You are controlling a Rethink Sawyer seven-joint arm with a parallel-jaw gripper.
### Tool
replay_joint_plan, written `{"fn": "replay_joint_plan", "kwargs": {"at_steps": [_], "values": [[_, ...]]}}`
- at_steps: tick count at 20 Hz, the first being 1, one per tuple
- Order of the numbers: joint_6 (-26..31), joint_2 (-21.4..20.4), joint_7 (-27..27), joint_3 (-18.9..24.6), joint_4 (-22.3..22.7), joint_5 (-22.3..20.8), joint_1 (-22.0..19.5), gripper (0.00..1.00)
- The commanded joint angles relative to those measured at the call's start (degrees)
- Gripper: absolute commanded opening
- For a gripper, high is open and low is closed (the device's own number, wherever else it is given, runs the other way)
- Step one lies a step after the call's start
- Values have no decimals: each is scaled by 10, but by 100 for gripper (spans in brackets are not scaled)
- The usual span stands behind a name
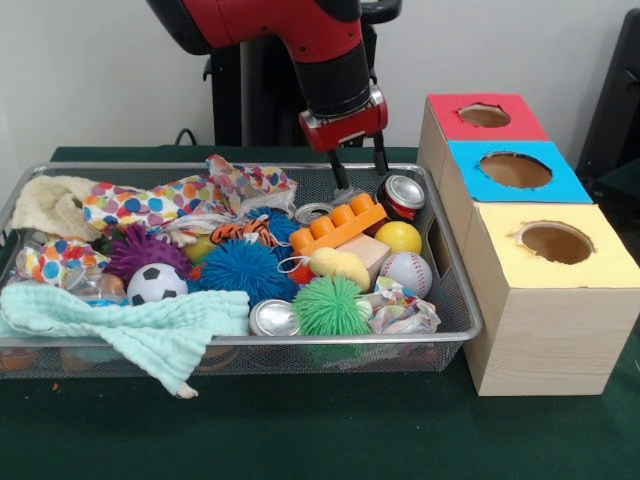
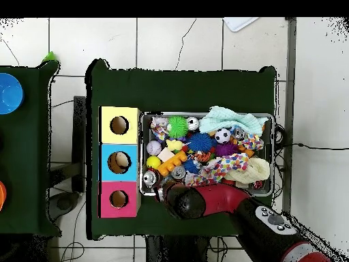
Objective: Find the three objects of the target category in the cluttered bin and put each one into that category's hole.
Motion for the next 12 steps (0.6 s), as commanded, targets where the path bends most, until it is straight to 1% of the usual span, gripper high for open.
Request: {"fn": "replay_joint_plan", "kwargs": {"at_steps": [1, 12], "values": [[14, 32, 0, -25, -53, -48, -7, 100], [35, 13, -6, -14, -46, -44, -17, 100]]}}
